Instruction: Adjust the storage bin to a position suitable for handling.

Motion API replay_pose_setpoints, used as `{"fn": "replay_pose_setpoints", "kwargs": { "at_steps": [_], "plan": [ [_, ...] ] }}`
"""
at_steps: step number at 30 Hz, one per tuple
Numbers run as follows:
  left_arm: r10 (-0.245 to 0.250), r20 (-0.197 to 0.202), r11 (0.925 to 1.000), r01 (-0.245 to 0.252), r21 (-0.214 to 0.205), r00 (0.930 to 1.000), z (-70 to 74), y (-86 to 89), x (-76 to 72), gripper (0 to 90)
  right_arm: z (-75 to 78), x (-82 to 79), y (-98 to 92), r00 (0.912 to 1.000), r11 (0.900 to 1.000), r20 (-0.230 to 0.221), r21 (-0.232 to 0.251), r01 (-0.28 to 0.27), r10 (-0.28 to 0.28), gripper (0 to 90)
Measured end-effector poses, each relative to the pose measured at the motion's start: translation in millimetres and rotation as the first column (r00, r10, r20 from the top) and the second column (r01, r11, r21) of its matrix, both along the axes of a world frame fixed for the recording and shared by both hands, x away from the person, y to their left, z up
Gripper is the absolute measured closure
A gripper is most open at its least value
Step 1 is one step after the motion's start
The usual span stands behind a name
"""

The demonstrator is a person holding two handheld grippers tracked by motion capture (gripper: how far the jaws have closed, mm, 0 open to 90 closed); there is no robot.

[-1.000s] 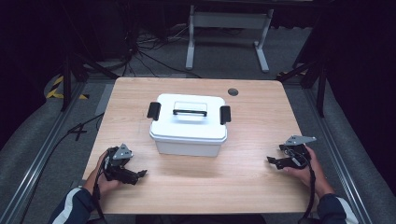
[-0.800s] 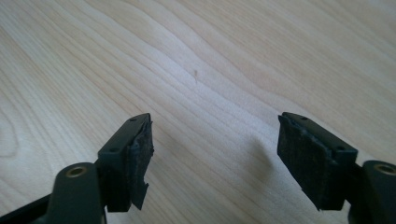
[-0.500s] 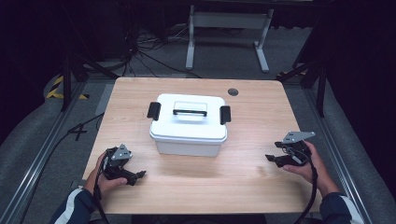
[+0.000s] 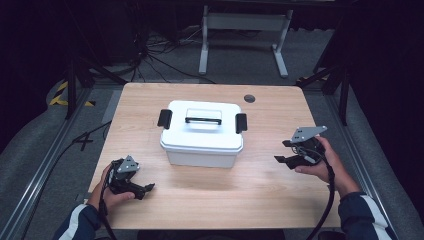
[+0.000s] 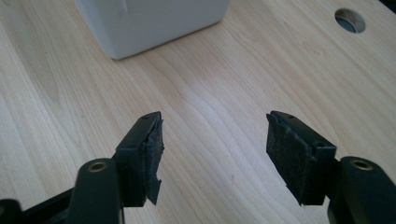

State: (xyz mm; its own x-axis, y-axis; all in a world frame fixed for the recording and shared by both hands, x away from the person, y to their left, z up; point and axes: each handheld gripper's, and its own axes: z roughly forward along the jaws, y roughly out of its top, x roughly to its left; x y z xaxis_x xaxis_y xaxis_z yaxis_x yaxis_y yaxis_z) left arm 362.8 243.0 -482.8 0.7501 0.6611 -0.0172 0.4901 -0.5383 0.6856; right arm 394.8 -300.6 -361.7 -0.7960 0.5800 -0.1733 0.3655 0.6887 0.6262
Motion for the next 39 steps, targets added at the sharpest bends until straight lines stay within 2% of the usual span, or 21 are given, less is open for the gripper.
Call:
{"fn": "replay_pose_setpoints", "kwargs": {
  "at_steps": [7,16,22,24,28,32,34,39],
  "plan": [
    [-0.006,0.001,1.0000,0.006,0.002,1.0000,0.1,0.3,0.5,0.5,23.1,5.7,21.0,0.9979,0.9974,0.022,-0.039,-0.061,0.061,41.7],
    [-0.008,0.002,1.0000,0.008,0.001,1.0000,0.0,0.3,0.7,0.5,48.3,14.8,37.2,0.9954,0.9948,0.048,-0.064,-0.079,0.082,44.0],
    [-0.005,0.001,1.0000,0.005,0.000,1.0000,-0.1,0.2,0.5,0.5,60.4,20.7,52.3,0.9909,0.9902,0.061,-0.079,-0.115,0.120,45.3],
    [-0.004,0.002,1.0000,0.004,0.002,1.0000,0.1,0.2,0.3,0.5,68.6,23.7,65.1,0.9857,0.9844,0.072,-0.099,-0.145,0.153,45.6],
    [-0.005,0.002,1.0000,0.005,0.003,1.0000,0.1,0.3,0.4,0.5,77.3,27.2,80.1,0.9804,0.9781,0.077,-0.118,-0.172,0.181,46.1],
    [-0.004,0.001,1.0000,0.004,0.002,1.0000,0.1,0.2,0.3,0.5,81.6,29.7,90.3,0.9763,0.9735,0.076,-0.124,-0.192,0.202,46.5],
    [-0.006,0.001,1.0000,0.006,0.002,1.0000,0.1,0.3,0.4,0.5,84.2,32.0,100.4,0.9716,0.9666,0.072,-0.142,-0.214,0.226,47.7],
    [-0.006,0.002,1.0000,0.006,0.002,1.0000,0.0,0.4,0.5,0.5,86.8,33.8,112.5,0.9675,0.9612,0.076,-0.157,-0.227,0.241,48.2]
  ]
}}
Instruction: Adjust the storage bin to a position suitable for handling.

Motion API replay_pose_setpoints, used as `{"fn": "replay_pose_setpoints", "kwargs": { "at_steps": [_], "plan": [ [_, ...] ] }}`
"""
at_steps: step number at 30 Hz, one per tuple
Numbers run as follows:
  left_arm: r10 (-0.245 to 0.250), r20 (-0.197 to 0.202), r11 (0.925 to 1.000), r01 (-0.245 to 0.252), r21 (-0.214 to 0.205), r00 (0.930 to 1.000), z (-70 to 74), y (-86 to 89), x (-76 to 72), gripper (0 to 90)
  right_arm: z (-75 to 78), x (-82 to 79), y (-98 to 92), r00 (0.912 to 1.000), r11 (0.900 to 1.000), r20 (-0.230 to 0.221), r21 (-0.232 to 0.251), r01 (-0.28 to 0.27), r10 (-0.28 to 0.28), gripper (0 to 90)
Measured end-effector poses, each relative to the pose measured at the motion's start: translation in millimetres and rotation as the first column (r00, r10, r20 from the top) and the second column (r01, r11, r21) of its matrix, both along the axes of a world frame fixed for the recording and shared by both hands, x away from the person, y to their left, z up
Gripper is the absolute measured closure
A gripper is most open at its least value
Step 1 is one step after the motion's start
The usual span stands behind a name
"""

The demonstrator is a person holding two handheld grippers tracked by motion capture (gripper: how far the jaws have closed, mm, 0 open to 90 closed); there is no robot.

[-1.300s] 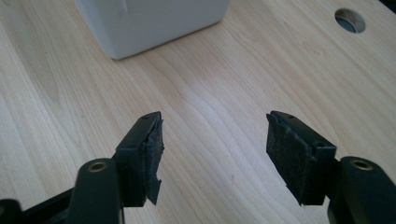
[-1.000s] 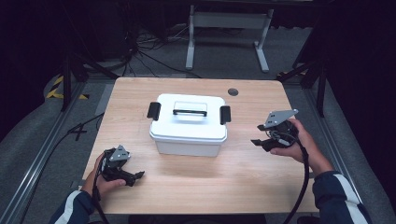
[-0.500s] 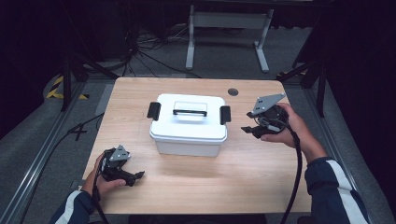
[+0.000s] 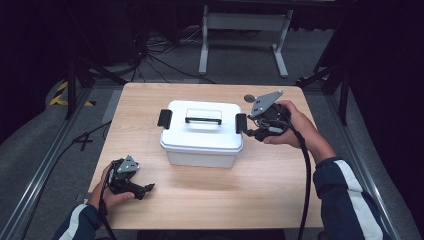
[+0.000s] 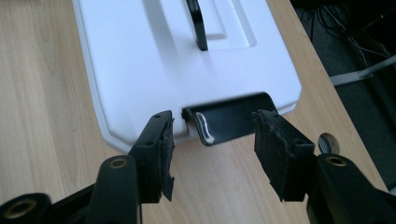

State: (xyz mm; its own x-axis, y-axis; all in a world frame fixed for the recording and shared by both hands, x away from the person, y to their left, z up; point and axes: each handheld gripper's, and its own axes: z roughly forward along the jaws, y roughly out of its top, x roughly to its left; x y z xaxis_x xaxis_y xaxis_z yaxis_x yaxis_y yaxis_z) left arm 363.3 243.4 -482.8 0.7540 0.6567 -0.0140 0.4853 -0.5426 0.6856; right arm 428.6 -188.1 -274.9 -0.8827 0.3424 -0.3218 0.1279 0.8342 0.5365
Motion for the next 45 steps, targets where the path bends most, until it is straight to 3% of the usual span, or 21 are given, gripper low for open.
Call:
{"fn": "replay_pose_setpoints", "kwargs": {
  "at_steps": [8,16,29,40,45],
  "plan": [
    [0.000,-0.002,1.0000,0.000,-0.002,1.0000,-0.1,-0.1,-0.1,0.5,2.5,4.0,22.9,0.9990,0.9986,-0.001,-0.028,-0.045,0.045,50.5],
    [0.003,-0.003,1.0000,-0.003,-0.005,1.0000,-0.3,-0.3,-0.3,0.6,3.3,8.1,49.8,0.9951,0.9912,0.002,-0.089,-0.098,0.099,50.9],
    [0.000,-0.001,1.0000,0.000,-0.004,1.0000,-0.2,0.0,-0.1,0.6,-0.4,22.7,80.9,0.9920,0.9825,-0.013,-0.137,-0.126,0.126,52.8],
    [0.000,-0.002,1.0000,0.000,-0.005,1.0000,-0.2,0.0,-0.1,0.6,-5.7,26.7,107.8,0.9837,0.9662,-0.012,-0.186,-0.178,0.179,64.9],
    [0.001,-0.003,1.0000,-0.001,-0.005,1.0000,-0.3,0.0,-0.2,0.6,-8.2,29.7,112.9,0.9838,0.9661,0.003,-0.189,-0.176,0.179,77.7]
  ]
}}
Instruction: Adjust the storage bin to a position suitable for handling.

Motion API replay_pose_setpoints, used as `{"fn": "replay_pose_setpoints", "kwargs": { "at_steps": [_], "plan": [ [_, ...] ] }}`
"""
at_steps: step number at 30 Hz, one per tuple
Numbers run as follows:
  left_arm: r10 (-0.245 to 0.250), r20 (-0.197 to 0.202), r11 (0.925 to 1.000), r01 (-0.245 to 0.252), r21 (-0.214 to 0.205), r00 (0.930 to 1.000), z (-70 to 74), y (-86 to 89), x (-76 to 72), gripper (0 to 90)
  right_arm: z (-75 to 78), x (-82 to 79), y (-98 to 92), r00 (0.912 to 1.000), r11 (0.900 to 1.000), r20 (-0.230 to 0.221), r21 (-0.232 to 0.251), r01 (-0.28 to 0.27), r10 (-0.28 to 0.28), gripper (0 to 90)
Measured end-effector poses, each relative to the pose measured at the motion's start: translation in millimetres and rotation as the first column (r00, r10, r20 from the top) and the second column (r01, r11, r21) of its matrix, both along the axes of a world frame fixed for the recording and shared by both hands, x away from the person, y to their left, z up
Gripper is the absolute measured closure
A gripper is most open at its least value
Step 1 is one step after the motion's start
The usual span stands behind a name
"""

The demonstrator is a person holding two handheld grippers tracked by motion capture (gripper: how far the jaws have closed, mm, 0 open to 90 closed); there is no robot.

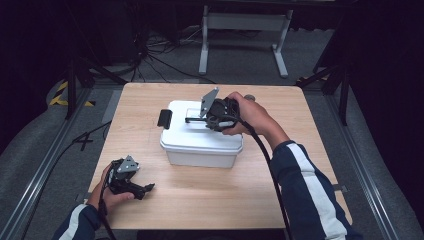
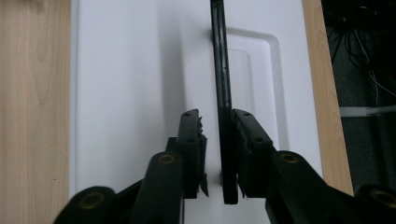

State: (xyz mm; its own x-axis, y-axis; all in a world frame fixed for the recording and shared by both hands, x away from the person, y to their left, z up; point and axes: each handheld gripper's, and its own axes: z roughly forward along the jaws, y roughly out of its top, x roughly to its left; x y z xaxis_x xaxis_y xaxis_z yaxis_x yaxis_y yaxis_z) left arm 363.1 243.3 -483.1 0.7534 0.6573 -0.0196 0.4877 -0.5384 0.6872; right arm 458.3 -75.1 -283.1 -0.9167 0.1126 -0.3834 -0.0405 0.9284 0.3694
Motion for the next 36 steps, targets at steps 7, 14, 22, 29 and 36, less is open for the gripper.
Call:
{"fn": "replay_pose_setpoints", "kwargs": {
  "at_steps": [7,14,22,29,36],
  "plan": [
    [-0.002,-0.001,1.0000,0.002,0.000,1.0000,0.1,0.2,0.3,0.6,1.2,1.0,-1.7,0.9999,1.0000,0.010,0.003,0.000,0.000,84.0],
    [-0.004,0.002,1.0000,0.004,0.003,1.0000,0.2,0.4,0.5,0.6,3.5,0.5,-3.6,0.9997,0.9999,0.022,0.005,-0.013,0.013,85.0],
    [-0.002,-0.001,1.0000,0.002,0.000,1.0000,0.1,0.2,0.3,0.5,10.6,0.9,-7.0,0.9984,0.9988,0.048,0.037,-0.031,0.030,85.2],
    [-0.004,0.002,1.0000,0.004,0.003,1.0000,0.2,0.4,0.5,0.6,18.7,-0.5,-13.1,0.9975,0.9973,0.064,0.064,-0.035,0.031,85.2],
    [-0.004,0.001,1.0000,0.004,0.003,1.0000,0.2,0.4,0.5,0.6,24.4,-2.7,-20.2,0.9967,0.9965,0.075,0.076,-0.035,0.030,85.2]
  ]
}}
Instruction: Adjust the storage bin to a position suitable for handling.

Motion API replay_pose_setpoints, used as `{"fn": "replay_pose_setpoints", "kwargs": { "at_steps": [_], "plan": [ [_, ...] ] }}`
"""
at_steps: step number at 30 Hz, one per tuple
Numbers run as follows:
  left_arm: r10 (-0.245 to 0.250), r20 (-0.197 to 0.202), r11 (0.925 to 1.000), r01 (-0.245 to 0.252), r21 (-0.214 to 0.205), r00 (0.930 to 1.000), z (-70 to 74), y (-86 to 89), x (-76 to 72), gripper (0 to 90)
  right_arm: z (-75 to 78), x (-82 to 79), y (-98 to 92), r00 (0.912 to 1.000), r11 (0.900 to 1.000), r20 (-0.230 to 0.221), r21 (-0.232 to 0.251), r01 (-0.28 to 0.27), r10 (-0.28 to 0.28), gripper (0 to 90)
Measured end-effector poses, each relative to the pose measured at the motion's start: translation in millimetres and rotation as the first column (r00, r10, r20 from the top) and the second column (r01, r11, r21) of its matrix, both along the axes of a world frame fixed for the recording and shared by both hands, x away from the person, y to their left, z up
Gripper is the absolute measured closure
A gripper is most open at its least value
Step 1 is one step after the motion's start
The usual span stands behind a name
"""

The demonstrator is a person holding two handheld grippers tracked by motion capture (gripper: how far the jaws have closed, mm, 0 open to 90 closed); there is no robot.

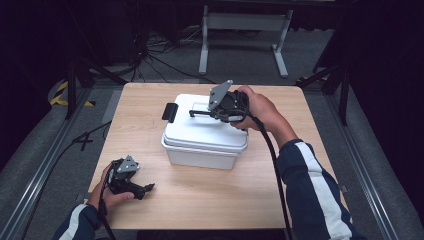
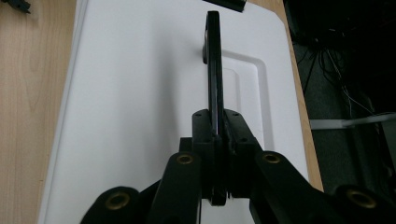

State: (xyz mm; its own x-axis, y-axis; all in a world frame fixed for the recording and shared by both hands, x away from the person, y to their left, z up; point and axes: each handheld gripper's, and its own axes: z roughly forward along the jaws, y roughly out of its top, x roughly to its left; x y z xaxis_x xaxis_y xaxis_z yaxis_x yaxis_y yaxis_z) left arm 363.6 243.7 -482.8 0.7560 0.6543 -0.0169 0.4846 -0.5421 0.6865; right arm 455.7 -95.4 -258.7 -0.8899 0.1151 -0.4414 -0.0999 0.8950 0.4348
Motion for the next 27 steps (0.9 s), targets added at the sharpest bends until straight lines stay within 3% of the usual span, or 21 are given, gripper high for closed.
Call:
{"fn": "replay_pose_setpoints", "kwargs": {
  "at_steps": [11,27],
  "plan": [
    [0.000,0.001,1.0000,0.000,0.001,1.0000,0.1,0.1,0.1,0.6,7.4,-5.5,-17.7,0.9997,0.9995,0.012,0.024,0.020,-0.020,85.2],
    [0.000,-0.001,1.0000,0.000,-0.002,1.0000,-0.1,0.0,-0.1,0.6,19.0,-16.0,-74.3,0.9968,0.9928,0.027,0.095,0.072,-0.075,85.2]
  ]
}}
